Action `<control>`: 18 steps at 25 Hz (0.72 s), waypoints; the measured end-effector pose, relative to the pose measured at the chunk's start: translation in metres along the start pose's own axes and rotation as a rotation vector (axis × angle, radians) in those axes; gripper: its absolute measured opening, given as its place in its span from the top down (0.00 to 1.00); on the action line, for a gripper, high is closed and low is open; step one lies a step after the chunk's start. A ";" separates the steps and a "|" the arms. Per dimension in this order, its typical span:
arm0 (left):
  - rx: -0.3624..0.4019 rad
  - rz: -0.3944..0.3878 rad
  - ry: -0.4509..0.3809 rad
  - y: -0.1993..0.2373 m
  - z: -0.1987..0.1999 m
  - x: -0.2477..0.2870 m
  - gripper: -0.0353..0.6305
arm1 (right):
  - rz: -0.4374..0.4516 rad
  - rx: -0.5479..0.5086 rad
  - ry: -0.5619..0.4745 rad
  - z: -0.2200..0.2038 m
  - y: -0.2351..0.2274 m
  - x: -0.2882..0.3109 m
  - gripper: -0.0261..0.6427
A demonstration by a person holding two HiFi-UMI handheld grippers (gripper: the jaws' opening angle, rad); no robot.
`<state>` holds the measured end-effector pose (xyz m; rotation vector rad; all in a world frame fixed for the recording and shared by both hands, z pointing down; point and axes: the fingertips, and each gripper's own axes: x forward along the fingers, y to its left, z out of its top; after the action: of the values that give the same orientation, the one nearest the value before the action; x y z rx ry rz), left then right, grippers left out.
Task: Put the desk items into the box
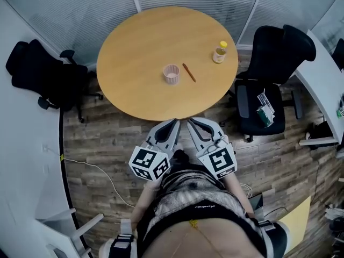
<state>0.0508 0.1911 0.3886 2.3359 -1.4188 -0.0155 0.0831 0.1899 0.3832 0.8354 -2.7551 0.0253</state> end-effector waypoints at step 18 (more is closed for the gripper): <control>-0.012 -0.041 0.029 0.058 0.010 0.013 0.92 | -0.053 0.013 0.040 -0.005 -0.012 0.063 0.92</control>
<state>0.0057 0.1531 0.4025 2.3457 -1.3538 -0.0020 0.0408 0.1457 0.4034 0.9009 -2.6972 0.0498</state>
